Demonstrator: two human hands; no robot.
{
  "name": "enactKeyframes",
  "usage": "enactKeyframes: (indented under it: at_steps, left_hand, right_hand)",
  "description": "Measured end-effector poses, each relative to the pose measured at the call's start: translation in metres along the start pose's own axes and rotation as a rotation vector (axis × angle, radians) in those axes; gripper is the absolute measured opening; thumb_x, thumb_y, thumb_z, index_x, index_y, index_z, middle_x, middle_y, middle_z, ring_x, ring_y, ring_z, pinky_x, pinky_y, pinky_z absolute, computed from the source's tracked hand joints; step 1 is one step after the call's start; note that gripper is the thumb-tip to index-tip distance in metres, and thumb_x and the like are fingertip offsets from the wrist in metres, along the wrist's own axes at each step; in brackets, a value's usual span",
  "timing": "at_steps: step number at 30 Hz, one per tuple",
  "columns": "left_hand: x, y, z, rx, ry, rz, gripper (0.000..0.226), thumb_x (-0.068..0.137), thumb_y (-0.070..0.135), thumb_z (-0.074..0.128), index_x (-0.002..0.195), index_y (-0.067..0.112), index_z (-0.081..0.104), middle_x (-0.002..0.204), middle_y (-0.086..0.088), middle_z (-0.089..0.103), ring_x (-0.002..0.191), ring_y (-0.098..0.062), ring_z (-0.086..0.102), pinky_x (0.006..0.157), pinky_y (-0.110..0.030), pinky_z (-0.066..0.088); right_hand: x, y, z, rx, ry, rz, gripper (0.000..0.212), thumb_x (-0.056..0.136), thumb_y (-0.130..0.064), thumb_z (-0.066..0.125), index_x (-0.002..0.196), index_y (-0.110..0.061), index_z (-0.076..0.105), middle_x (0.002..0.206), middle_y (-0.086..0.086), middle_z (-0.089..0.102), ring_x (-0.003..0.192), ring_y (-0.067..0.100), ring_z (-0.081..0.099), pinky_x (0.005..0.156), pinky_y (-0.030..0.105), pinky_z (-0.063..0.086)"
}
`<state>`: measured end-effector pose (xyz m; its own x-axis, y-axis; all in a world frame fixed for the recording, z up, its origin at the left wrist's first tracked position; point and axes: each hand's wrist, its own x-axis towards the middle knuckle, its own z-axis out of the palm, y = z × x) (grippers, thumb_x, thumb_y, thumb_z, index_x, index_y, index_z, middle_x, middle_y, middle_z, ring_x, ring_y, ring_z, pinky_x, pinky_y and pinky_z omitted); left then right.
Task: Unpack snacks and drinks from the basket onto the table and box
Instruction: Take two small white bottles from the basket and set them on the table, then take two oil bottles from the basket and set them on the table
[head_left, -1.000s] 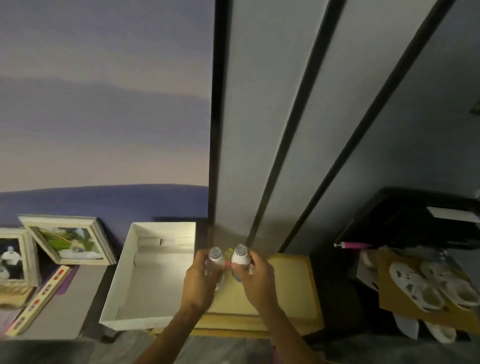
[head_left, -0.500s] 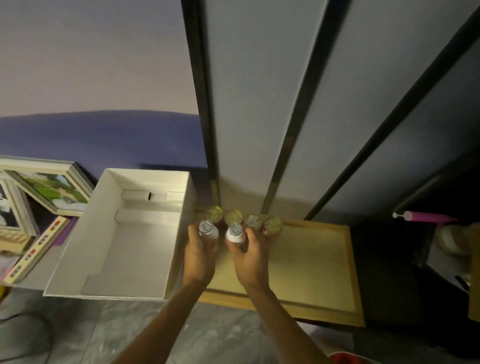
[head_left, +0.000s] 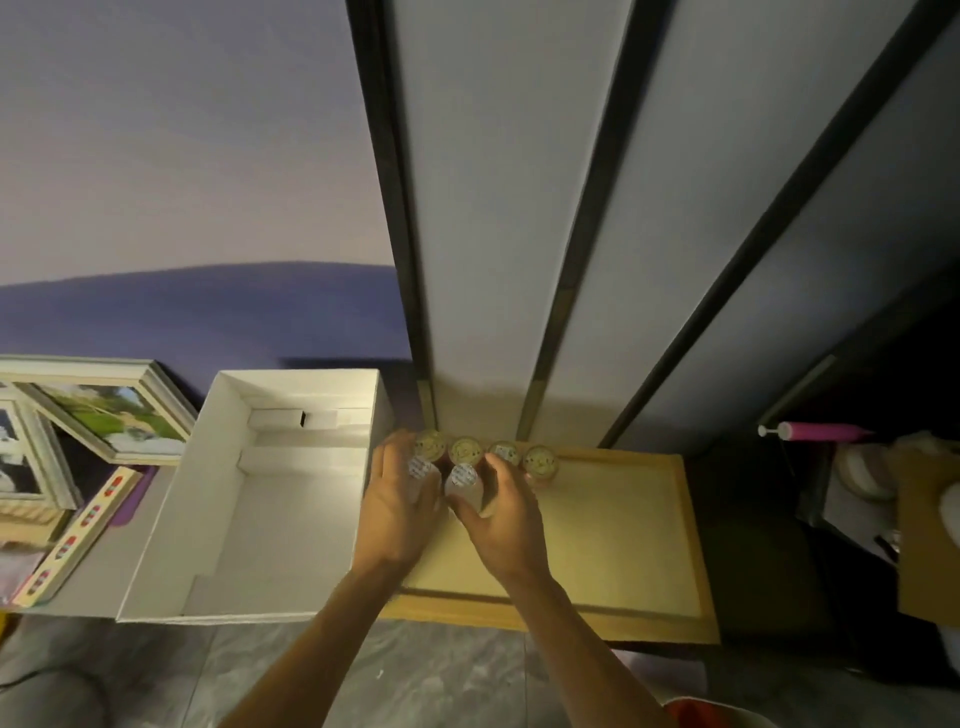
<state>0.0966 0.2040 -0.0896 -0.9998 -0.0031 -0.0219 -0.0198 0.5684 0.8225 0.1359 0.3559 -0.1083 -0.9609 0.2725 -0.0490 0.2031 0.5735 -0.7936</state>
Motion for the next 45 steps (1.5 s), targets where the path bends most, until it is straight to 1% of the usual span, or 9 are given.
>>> enactKeyframes:
  at_steps: [2, 5, 8, 11, 17, 23, 32, 37, 45]
  left_hand:
    - [0.004, 0.019, -0.022, 0.080, -0.022, 0.139, 0.050, 0.100, 0.036, 0.065, 0.145, 0.032, 0.044, 0.146, 0.009, 0.051, 0.120, -0.007, 0.055, 0.095, -0.023, 0.048]
    - [0.013, 0.049, -0.065, 0.242, -0.078, 0.273, 0.061, 0.100, 0.059, 0.056, 0.154, 0.032, 0.042, 0.161, 0.010, 0.042, 0.146, -0.012, 0.041, 0.112, -0.032, 0.044]
    - [0.019, 0.085, -0.114, 0.359, -0.116, 0.312, 0.082, 0.095, 0.079, 0.038, 0.162, 0.033, 0.029, 0.171, 0.012, 0.022, 0.160, -0.013, 0.010, 0.128, -0.045, 0.023]
    - [0.025, 0.123, -0.165, 0.481, -0.100, 0.363, 0.094, 0.092, 0.086, 0.023, 0.166, 0.030, 0.016, 0.174, 0.009, 0.007, 0.161, -0.014, -0.003, 0.129, -0.042, 0.004]
    - [0.019, 0.196, -0.266, 0.550, -0.044, 0.407, 0.097, 0.090, 0.088, 0.018, 0.167, 0.029, 0.009, 0.175, 0.003, 0.006, 0.162, -0.019, -0.002, 0.130, -0.045, 0.002]
    - [-0.020, 0.235, -0.354, 0.596, 0.096, 0.398, 0.108, 0.083, 0.093, 0.005, 0.166, 0.026, 0.018, 0.175, 0.000, 0.015, 0.162, -0.025, 0.008, 0.130, -0.054, 0.009]
    - [-0.144, 0.206, -0.454, 0.583, 0.273, 0.248, 0.110, 0.082, 0.095, 0.010, 0.166, 0.025, 0.019, 0.173, -0.003, 0.022, 0.159, -0.027, 0.020, 0.128, -0.055, 0.020]
    - [-0.220, 0.160, -0.520, 0.583, 0.397, 0.097, 0.096, 0.090, 0.087, 0.032, 0.165, 0.029, 0.016, 0.171, -0.005, 0.025, 0.154, -0.030, 0.031, 0.121, -0.059, 0.032]
    - [-0.328, 0.078, -0.640, 0.616, 0.552, -0.143, 0.101, 0.085, 0.092, 0.028, 0.161, 0.026, 0.027, 0.168, -0.005, 0.033, 0.148, -0.029, 0.041, 0.119, -0.054, 0.038]
  right_hand:
    - [-0.002, -0.018, -0.031, -0.056, 0.020, -0.032, 0.072, 0.087, -0.050, 0.082, 0.146, -0.017, 0.056, 0.142, -0.004, 0.063, 0.127, 0.010, 0.058, 0.095, -0.002, 0.031]
    - [-0.001, -0.052, -0.084, -0.180, -0.006, -0.084, 0.089, 0.086, -0.069, 0.072, 0.155, -0.019, 0.046, 0.155, -0.002, 0.052, 0.138, 0.018, 0.053, 0.105, 0.020, 0.045]
    - [-0.001, -0.097, -0.135, -0.309, -0.066, -0.106, 0.108, 0.085, -0.083, 0.058, 0.167, -0.023, 0.022, 0.174, -0.002, 0.020, 0.161, 0.018, 0.016, 0.123, 0.034, 0.027]
    - [-0.005, -0.156, -0.184, -0.401, -0.042, -0.085, 0.113, 0.084, -0.088, 0.049, 0.169, -0.025, 0.008, 0.177, -0.001, 0.004, 0.163, 0.020, 0.002, 0.129, 0.042, 0.017]
    - [-0.039, -0.269, -0.255, -0.477, 0.105, -0.056, 0.113, 0.089, -0.086, 0.043, 0.169, -0.017, 0.004, 0.177, 0.008, 0.000, 0.163, 0.026, -0.002, 0.132, 0.049, 0.013]
    - [-0.087, -0.345, -0.285, -0.521, 0.220, -0.082, 0.112, 0.089, -0.086, 0.042, 0.167, -0.011, 0.014, 0.175, 0.012, 0.012, 0.162, 0.031, 0.010, 0.130, 0.047, 0.020]
    - [-0.155, -0.417, -0.241, -0.478, 0.076, -0.359, 0.108, 0.091, -0.081, 0.048, 0.166, -0.010, 0.018, 0.174, 0.010, 0.018, 0.159, 0.028, 0.022, 0.126, 0.044, 0.030]
    - [-0.198, -0.458, -0.172, -0.422, -0.082, -0.503, 0.108, 0.090, -0.084, 0.045, 0.168, -0.015, 0.015, 0.175, 0.006, 0.017, 0.159, 0.027, 0.025, 0.123, 0.044, 0.035]
    - [-0.267, -0.542, -0.043, -0.375, -0.323, -0.686, 0.109, 0.091, -0.082, 0.049, 0.168, -0.015, 0.012, 0.175, 0.010, 0.016, 0.159, 0.030, 0.022, 0.125, 0.049, 0.032]
